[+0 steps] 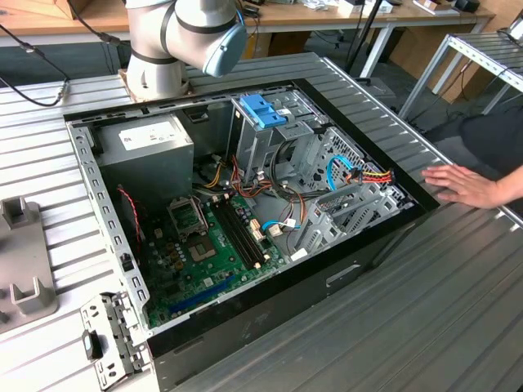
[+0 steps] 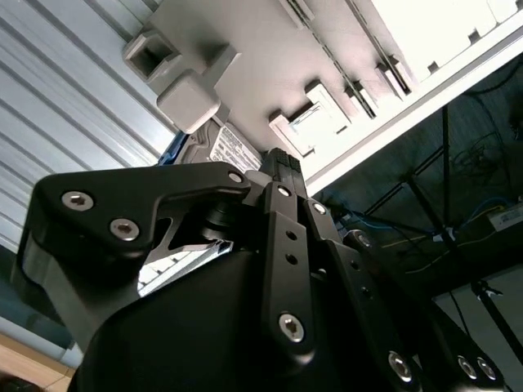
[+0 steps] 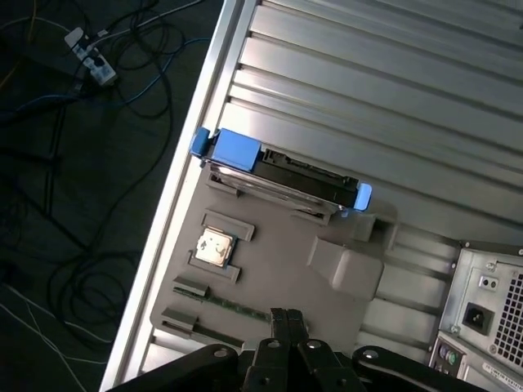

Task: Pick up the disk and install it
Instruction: 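Pick up the disk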

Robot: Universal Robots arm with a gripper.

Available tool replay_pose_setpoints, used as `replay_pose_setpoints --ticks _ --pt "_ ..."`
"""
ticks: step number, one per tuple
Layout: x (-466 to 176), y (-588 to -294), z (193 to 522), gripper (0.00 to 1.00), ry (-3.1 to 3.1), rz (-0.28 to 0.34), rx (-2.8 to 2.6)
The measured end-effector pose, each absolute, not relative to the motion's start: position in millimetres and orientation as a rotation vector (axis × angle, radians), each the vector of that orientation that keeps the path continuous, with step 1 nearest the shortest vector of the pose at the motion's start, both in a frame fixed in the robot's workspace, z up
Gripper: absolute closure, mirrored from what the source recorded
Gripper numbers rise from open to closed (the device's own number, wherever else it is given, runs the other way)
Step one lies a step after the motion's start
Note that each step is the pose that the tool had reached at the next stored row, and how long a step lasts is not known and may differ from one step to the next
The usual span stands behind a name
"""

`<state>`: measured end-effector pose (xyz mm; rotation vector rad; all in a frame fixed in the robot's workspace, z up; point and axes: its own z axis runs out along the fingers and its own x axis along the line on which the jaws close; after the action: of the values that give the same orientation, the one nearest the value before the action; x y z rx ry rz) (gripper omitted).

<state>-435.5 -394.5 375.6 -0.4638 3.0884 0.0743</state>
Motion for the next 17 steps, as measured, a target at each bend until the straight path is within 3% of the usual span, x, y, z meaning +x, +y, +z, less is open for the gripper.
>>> replay_pose_setpoints --ticks 17 --pt "-435.5 -394.5 375.0 0.89 3.052 0.076 -0.679"
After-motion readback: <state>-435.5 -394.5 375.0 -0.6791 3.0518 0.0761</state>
